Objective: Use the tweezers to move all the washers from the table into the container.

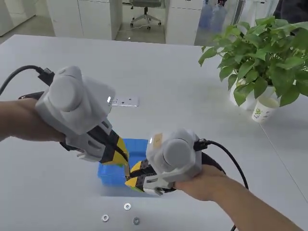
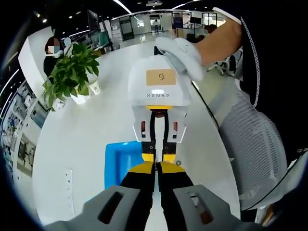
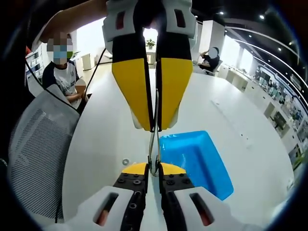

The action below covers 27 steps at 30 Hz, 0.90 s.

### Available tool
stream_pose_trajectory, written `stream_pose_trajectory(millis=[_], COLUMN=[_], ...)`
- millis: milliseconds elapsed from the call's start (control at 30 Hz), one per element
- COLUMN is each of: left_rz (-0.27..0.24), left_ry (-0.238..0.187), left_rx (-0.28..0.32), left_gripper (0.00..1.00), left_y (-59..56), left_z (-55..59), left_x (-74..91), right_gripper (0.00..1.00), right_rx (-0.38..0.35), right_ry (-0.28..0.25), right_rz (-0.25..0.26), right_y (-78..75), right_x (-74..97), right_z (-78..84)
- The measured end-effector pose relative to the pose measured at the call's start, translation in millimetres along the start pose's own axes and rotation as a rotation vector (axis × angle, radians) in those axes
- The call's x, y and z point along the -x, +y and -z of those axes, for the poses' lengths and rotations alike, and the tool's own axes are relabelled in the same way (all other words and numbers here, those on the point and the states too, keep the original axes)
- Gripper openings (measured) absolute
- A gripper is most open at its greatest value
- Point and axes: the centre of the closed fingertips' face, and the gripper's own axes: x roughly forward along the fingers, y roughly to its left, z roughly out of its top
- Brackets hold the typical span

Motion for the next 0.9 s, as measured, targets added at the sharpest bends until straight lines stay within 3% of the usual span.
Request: stream_pose_trajectory(millis=[567,900], left_rz=[-0.006,-0.009], left_ry=[0.03,0.05], left_rx=[-0.029,-0.015], left_gripper=[0.06,0.06], left_y=[35.7,49.3], left_z=[9.1,24.2], left_x=[2.9,-7.4], right_gripper=[0.1,0.1], right_rx=[-0.013,-0.024], right_ry=[-0.025,-0.021], right_rz=[0.015,0.01], right_y=[-38.1,-52.5], right_x=[-9.5,-27.5], right_z=[-6.2,1.3])
